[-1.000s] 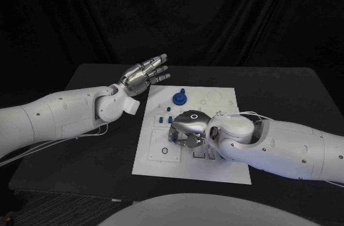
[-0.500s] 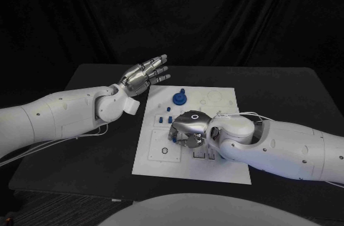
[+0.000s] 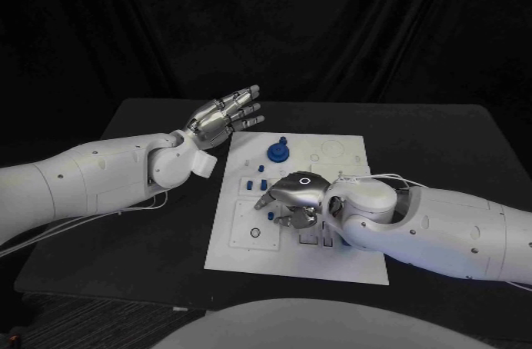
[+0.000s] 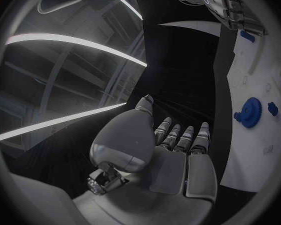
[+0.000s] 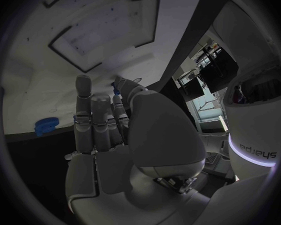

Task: Assemble the parts on the task board

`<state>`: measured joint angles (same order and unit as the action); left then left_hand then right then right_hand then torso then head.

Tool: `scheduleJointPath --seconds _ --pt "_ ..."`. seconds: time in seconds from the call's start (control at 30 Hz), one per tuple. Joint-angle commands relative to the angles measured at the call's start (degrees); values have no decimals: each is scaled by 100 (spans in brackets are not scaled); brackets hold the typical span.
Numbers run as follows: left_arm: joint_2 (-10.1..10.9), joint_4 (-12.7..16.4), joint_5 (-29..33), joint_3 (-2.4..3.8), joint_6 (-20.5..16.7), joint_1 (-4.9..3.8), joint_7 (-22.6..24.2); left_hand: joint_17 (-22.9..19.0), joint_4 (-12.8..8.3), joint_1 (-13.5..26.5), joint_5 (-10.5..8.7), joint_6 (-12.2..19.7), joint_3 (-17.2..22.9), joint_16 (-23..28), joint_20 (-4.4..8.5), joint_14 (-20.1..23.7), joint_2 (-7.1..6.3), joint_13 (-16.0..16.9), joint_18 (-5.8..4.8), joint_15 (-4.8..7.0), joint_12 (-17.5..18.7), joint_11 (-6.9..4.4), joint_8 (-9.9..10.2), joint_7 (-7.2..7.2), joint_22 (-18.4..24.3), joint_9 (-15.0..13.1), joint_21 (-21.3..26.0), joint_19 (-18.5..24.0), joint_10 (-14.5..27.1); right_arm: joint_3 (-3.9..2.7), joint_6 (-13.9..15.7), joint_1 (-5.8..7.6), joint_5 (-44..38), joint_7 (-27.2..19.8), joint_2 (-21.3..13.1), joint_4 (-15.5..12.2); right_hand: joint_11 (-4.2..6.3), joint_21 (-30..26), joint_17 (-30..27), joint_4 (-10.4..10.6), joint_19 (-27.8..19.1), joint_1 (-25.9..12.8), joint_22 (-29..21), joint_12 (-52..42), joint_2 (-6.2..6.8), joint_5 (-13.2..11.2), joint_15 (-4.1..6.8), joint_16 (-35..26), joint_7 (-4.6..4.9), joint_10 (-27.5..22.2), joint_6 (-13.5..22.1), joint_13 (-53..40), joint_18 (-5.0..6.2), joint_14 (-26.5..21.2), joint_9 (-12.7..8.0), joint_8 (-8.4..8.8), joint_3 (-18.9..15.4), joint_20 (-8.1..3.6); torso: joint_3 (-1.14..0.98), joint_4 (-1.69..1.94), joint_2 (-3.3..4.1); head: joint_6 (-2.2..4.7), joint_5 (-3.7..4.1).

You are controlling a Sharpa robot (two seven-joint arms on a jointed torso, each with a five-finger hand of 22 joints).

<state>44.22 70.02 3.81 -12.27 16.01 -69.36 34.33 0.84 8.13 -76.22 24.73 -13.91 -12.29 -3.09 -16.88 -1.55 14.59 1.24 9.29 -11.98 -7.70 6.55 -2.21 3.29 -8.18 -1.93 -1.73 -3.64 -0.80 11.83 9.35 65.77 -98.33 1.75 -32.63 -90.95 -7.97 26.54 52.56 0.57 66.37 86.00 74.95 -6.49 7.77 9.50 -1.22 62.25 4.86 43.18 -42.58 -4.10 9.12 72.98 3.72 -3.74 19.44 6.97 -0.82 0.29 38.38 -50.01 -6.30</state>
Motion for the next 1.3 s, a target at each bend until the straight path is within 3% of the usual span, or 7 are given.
scheduleJointPath --seconds 0.03,0.17,0.33,0.47,0.73,0.87,1.3 --pt "-9 1 35 6 95 10 24 5 -15 -22 26 1 23 -23 4 -8 61 9 -89 -47 -36 22 -14 63 9 -4 -18 -27 8 5 145 -20 -11 80 -60 -41 -3 -113 -187 -7 -111 25 131 -109 -54 -23 -16 -124 -75 -254 511 -11 112 -164 -37 54 -122 15 -1 1 1 1 8" --pt "3 7 35 6 102 13 25 6 -21 -26 29 -2 26 -25 4 -9 62 9 -91 -48 -37 22 -15 66 10 -5 -17 -26 8 5 463 -11 -11 -3 -196 -154 -25 -143 -502 72 -228 177 137 -331 -71 1 -46 -288 -183 -838 1416 -23 112 -439 -83 91 -300 43 -1 -1 0 1 1" --pt "32 23 35 6 102 15 16 7 -25 -29 31 -5 28 -30 4 -11 62 8 -92 -50 -35 22 -16 68 6 -5 -18 -29 8 4 754 159 -11 -84 -506 -388 -11 -46 -371 161 -146 257 145 -803 -129 -6 -24 -60 -98 -792 895 -108 118 -255 -16 -30 -370 33 3 -2 -1 1 7" --pt "54 35 35 6 86 15 23 10 -35 -32 33 -21 31 -39 5 -16 60 10 -95 -58 -43 18 -20 82 6 -8 -19 -31 7 4 920 422 -11 -104 -868 -615 0 453 -184 390 192 71 224 -1258 -170 -278 -17 205 78 -580 -162 -129 46 48 88 -264 -475 32 -2 -2 2 1 2" --pt "75 59 35 5 15 30 335 38 -110 -58 38 -318 31 -193 5 -113 24 42 -131 -79 -280 4 -116 284 -82 -43 -67 -135 -83 5 1115 811 14 24 -1654 -814 -39 509 -167 1224 417 -109 211 -1335 207 -653 -82 301 -77 -559 68 38 18 209 -8 -84 -761 93 -2 -2 2 1 39" --pt "106 78 35 5 -47 53 519 48 -113 -66 53 -503 16 -252 8 -159 8 55 -124 -58 -391 -14 -184 335 -146 -65 -102 -208 -131 6 1006 846 112 97 -1838 -715 -50 430 -216 1595 435 83 198 -1292 347 -655 -95 282 -69 -600 211 41 15 202 -21 -18 -870 97 3 -17 -4 1 27" --pt "164 107 35 5 -86 105 608 46 -119 -80 84 -520 26 -251 7 -160 21 53 -123 -53 -392 -12 -199 357 -132 -65 -104 -214 -136 9 518 642 209 91 -1927 -436 -32 207 -407 1623 385 15 152 -1322 355 -666 -118 155 -52 -425 173 27 36 113 -11 -6 -1008 115 1 -12 -3 1 -18"
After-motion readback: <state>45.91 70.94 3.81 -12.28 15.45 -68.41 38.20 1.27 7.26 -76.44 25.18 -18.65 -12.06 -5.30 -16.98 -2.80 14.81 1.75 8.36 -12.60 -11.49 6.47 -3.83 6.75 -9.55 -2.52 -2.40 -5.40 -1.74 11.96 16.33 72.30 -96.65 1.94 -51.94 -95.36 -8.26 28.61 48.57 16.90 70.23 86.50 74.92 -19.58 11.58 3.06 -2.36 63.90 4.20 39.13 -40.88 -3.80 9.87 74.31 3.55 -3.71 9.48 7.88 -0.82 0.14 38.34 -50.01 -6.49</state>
